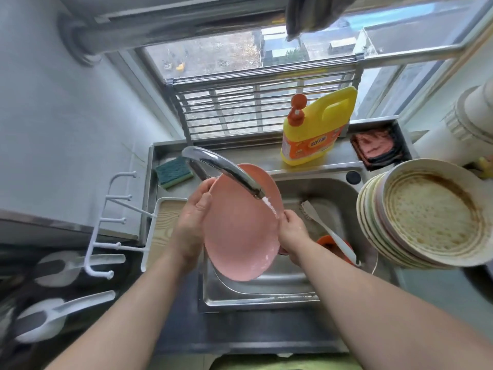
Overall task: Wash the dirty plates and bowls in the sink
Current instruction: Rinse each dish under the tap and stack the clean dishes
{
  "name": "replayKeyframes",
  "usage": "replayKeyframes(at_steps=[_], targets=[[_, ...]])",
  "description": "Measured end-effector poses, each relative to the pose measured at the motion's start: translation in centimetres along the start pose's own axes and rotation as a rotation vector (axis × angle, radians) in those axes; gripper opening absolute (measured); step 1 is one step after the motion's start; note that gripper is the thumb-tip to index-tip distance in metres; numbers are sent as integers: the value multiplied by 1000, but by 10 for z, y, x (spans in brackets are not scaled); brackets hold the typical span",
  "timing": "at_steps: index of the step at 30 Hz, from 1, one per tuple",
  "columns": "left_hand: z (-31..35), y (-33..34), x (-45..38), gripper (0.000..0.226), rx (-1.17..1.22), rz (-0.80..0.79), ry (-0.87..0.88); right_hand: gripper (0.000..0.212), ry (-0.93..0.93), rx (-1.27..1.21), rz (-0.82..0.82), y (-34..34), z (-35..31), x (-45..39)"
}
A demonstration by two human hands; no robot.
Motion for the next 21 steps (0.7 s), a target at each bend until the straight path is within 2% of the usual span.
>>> replayKeyframes(at_steps=[2,7,9,11,14,16,17,20,21], targets=[[-11,-2,-2,48,-23,-14,-102,25,45,21,-89,13,9,1],[-49,-2,5,78,-24,77,-493,29,197,285,-289,9,31,14],[-56,7,6,59,-14,59,-559,28,268,323,-276,-13,37,15],[-68,18,8,40,2,1,-633,23,366,191,-186,-42,45,11],[-98,28,16,41,89,-21,-765,17,461,-210,-82,-72,45,11],[-119,36,23,50,144,-31,-833,12,360,-281,-69,-87,22,14],[-127,43,26,52,164,-48,-864,13,263,-221,-52,-94,4,15],[-137,65,31,39,69,-90,-907,29,-101,156,36,-115,-55,30],[-140,73,32,43,38,-99,-920,29,-210,312,49,-116,-73,40]])
Point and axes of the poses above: each hand's wrist, its own x-axis away from the middle knuckle, its own y-axis out of the palm, z = x × y, the point moved 10 cm from there along -x, towards the middle knuckle, and after that the axes turned 8 degrees about -x, right-handed, at the moved point
